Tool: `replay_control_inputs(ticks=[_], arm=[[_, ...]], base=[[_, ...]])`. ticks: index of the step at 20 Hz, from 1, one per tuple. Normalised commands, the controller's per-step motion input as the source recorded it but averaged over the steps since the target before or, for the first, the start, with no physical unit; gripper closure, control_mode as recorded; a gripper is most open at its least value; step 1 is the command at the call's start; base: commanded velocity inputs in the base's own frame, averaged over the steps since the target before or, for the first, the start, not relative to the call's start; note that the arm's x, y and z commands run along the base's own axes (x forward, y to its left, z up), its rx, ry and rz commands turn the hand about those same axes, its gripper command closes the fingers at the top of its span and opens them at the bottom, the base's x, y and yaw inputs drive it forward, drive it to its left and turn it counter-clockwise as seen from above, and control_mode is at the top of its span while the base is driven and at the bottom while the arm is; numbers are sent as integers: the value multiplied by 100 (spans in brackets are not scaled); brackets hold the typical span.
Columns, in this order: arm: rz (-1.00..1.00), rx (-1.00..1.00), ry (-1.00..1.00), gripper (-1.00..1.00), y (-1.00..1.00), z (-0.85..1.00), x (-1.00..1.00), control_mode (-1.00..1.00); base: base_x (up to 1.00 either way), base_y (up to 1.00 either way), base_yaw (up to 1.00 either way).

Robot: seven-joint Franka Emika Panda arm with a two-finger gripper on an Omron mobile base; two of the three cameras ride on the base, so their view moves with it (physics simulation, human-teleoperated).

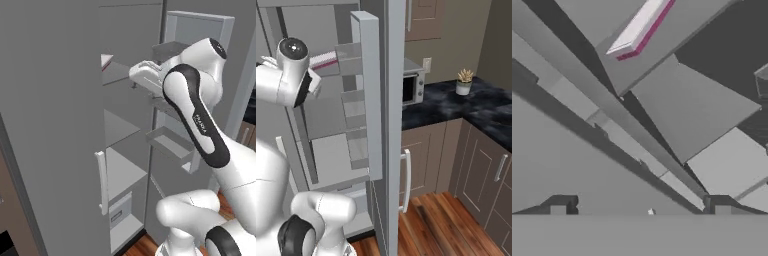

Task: The ice cube tray has been filled with water. Take the tray and place it in the freezer to make ice. Close the freezer door after placing the tray.

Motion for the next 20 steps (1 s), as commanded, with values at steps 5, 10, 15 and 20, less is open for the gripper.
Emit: replay_control_inputs(ticks=[5, 10, 15, 20], arm=[[24, -37, 0, -100, -33, -4, -90, -100], [6, -13, -4, -100, -48, -51, -49, -100], [1, -5, -4, -100, -24, -61, -4, -100], [9, -5, -7, -100, -24, -29, -19, 100]], base=[[0, 0, 0], [0, 0, 0], [0, 0, 0], [-16, -9, 3]])
